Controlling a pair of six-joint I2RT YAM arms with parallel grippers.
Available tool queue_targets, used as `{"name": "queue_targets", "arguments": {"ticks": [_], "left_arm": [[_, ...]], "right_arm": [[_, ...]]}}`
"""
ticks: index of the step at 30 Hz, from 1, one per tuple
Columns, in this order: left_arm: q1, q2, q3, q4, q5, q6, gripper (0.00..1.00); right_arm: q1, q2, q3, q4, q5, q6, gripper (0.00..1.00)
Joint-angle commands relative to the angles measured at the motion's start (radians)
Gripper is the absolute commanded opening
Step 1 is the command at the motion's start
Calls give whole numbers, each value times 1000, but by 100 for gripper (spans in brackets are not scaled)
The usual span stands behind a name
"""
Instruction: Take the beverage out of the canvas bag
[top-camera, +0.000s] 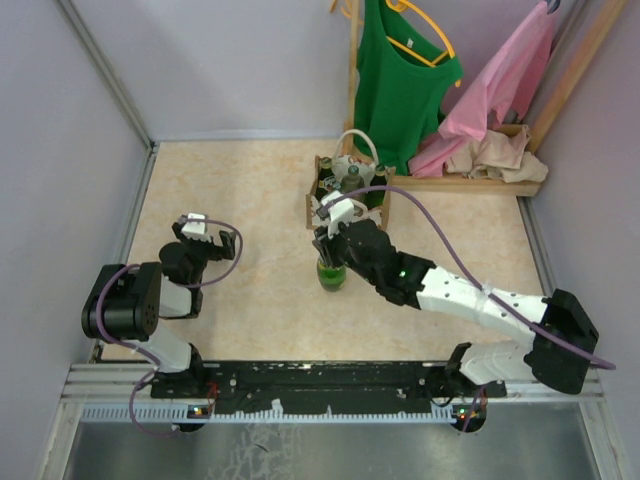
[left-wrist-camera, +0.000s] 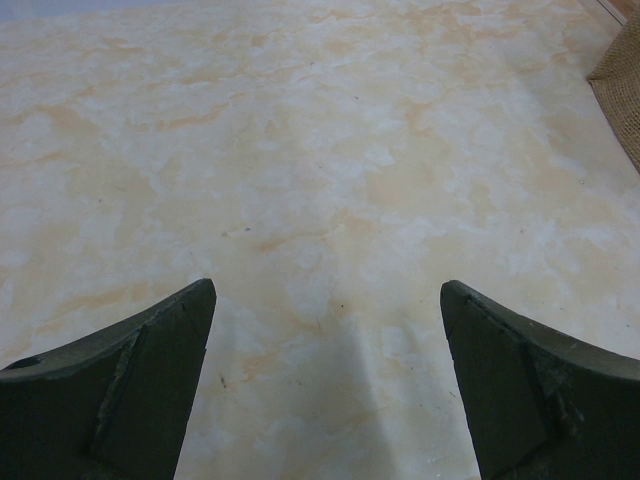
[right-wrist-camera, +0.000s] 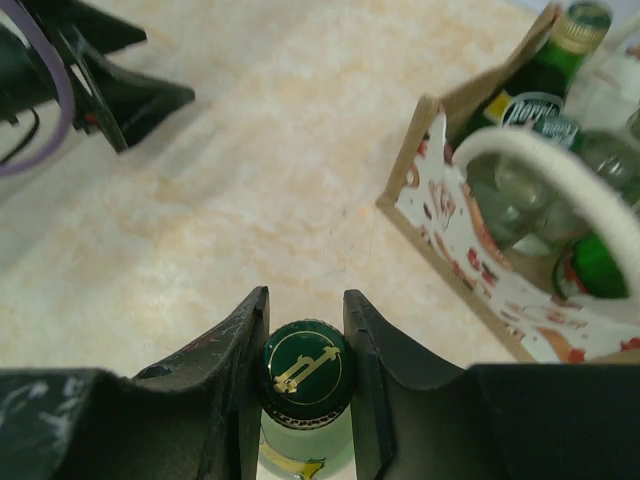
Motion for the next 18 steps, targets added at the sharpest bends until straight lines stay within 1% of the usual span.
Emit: {"name": "queue_targets", "arguments": {"ticks": [1,10,18], "left_arm": [[-7,1,11,10,1,5,100],[-6,1,10,10,0,4,100],[-7,1,11,10,1,5,100]], "right_arm": [[11,-44,-51,319,14,75,0],[11,-20,-173,502,50,61,0],[10,39,-199,633,71,23,0]]}}
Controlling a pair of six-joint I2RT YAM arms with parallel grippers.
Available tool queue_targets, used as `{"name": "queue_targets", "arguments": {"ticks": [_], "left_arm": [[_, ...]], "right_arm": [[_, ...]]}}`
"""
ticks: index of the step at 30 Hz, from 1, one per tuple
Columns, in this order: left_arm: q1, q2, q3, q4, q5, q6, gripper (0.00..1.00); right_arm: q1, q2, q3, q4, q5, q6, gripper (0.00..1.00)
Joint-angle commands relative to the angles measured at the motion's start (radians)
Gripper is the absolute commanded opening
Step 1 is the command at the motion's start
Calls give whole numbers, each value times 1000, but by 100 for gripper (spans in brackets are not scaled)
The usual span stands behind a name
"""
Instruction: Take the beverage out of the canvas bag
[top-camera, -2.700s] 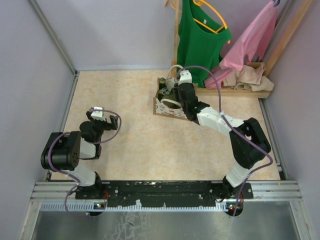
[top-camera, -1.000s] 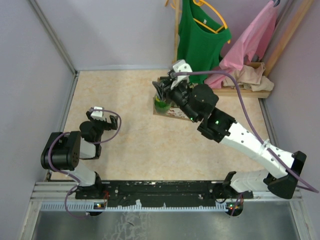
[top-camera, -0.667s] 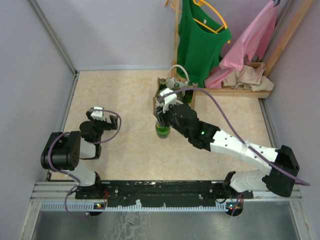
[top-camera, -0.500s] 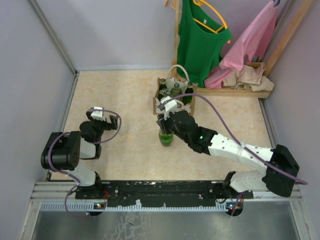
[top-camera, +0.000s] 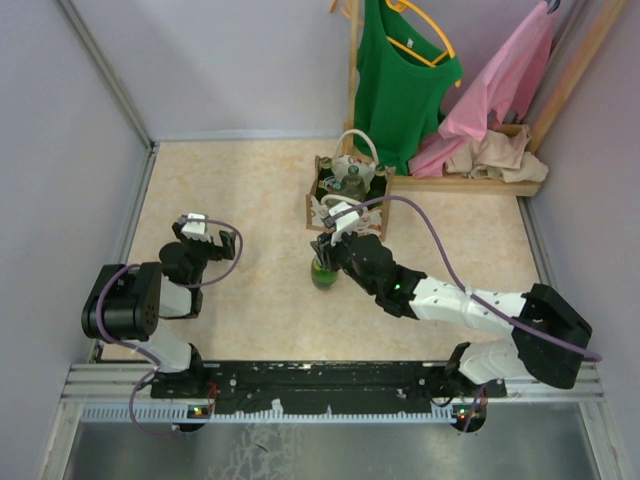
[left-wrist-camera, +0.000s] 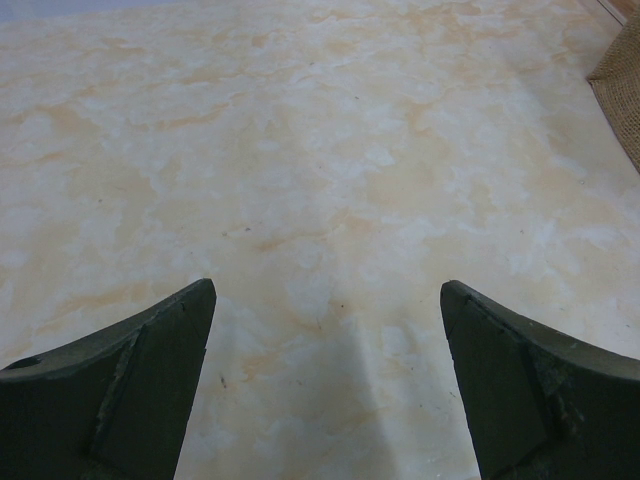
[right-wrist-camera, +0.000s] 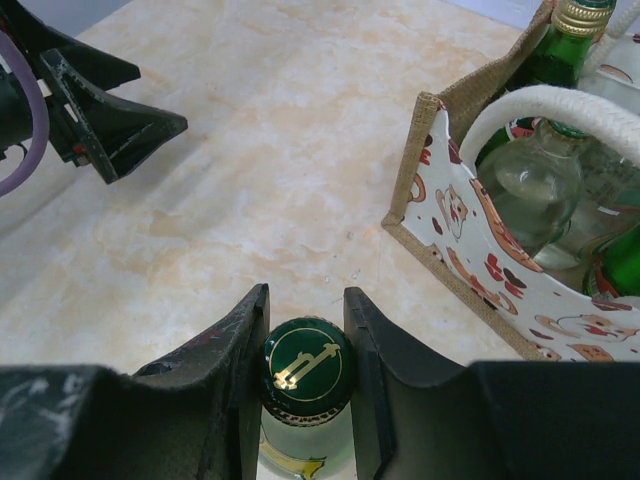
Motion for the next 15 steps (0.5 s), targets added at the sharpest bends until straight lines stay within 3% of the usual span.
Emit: {"name": "queue_targets", "arguments": {"ticks": [1,8,15], "left_arm": [[-7,1,11,10,1,5,100],[-7,0,11,10,1,4,100],[-6,1,11,10,0,4,100]], "right_arm": [[11,15,24,302,43,-32,0],[11,83,0,407,36,-56,0],[11,95,-16,394,42,-40,1]]}}
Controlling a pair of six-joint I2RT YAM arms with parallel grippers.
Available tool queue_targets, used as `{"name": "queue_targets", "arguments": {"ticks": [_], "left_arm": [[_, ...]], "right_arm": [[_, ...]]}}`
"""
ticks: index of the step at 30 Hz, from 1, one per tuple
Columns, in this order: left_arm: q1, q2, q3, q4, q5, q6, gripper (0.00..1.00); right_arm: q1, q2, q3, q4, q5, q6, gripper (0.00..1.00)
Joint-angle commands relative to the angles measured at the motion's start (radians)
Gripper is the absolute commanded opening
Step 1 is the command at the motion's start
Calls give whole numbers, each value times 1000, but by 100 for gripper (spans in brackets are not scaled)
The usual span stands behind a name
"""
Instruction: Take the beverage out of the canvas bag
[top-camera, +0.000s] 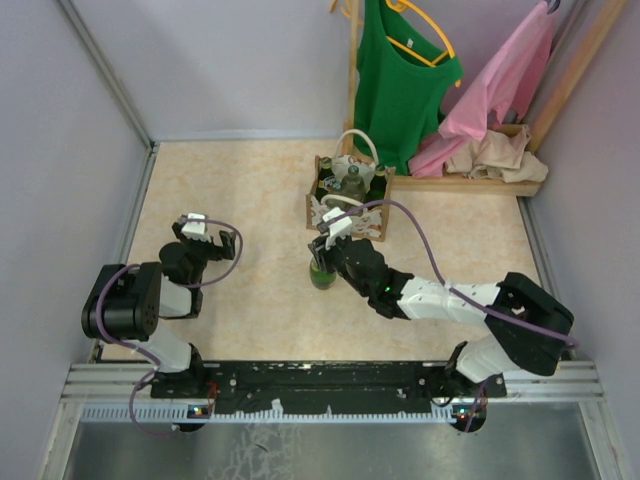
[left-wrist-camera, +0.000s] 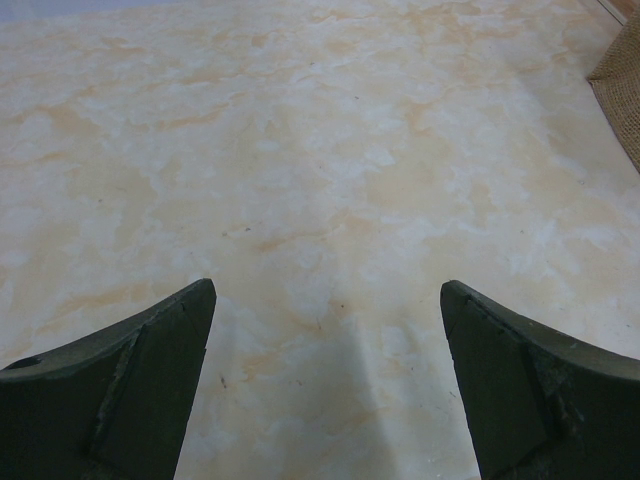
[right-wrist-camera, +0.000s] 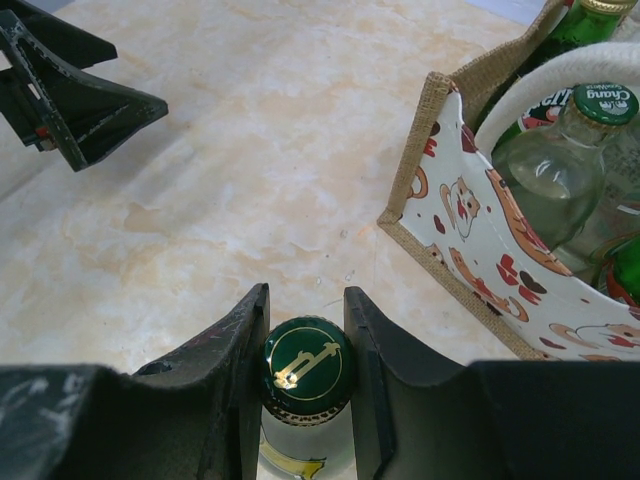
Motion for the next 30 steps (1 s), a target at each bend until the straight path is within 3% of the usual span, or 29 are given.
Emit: {"name": "queue_targets", "arguments": {"ticks": [1,3,5,6,10,22,26,30], "left_arm": [[-7,1,11,10,1,4,100],[-7,0,11,10,0,5,100],[-7,1,10,10,1,4,100],[-6,1,11,10,0,5,100],[-7,1,11,9,1,5,100],[-7,1,11,10,1,5,100],[-7,0,11,10,1,4,100],[-7,1,10,10,0,4,100]], "right_arm": [[11,-32,18,208,27,11,12],[11,-39,9,192,26,21,36],[11,-47,2,176,26,30,67],[11,-51,-1,170,26,33,74],[11,-61,10,137,36,22,84],[1,-115,331,-16,131,-200,88],[-61,-74,458,-86,183,-211,79],[-155,-32,575,-201,222,-135,61]]}}
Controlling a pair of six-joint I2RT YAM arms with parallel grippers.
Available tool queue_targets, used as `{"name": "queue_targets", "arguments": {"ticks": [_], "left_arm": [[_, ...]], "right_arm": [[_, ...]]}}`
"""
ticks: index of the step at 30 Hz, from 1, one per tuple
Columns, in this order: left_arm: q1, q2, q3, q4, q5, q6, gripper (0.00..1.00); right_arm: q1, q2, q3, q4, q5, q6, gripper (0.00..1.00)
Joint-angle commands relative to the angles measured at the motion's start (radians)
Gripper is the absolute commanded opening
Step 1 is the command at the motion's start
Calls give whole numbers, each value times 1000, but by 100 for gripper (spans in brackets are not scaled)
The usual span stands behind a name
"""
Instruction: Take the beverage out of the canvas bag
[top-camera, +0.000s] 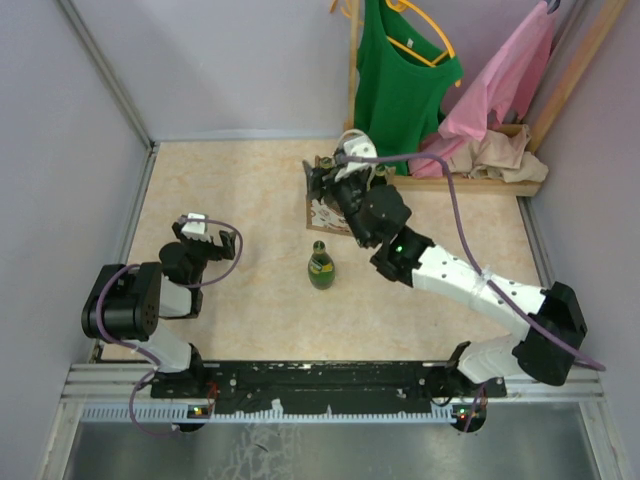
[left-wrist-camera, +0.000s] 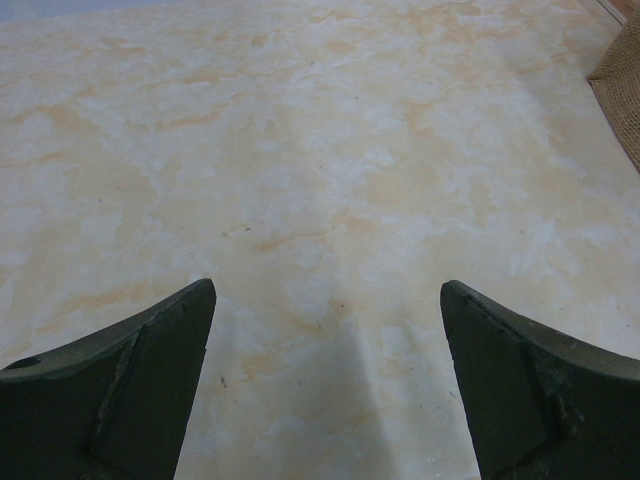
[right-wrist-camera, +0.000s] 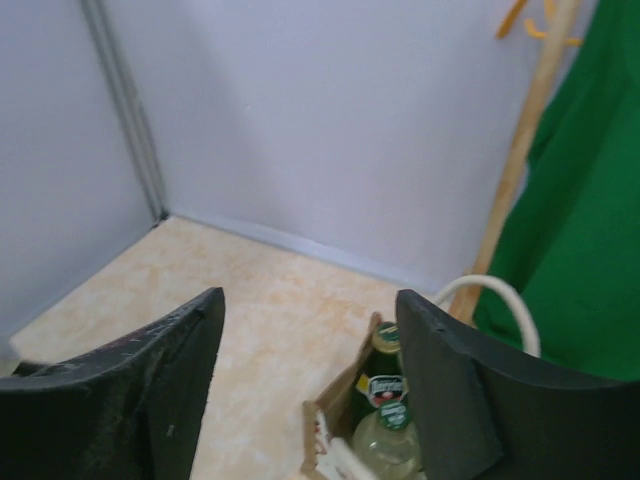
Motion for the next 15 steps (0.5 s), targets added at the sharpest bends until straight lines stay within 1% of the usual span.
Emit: {"name": "queue_targets", "arguments": {"ticks": [1,4,6,9,12,15], "left_arm": [[-7,1,11,10,1,5,100],[-8,0,10,10,1,4,100],[-7,1,10,10,0,4,100],[-7,1,11,10,1,5,100],[-8,0,11,9,1,4,100],[-6,1,11,10,2,4,100]], "right_arm": [[-117,51,139,-151,82,62,57],[-202,94,218,-273,71,152,45],[-252,111,225,-309,63,195,38],[-312,133,219,-345,40,235,30],[-361,156,207,-370,11,261,31],[-399,185,198,-392,-22,274,44]]}}
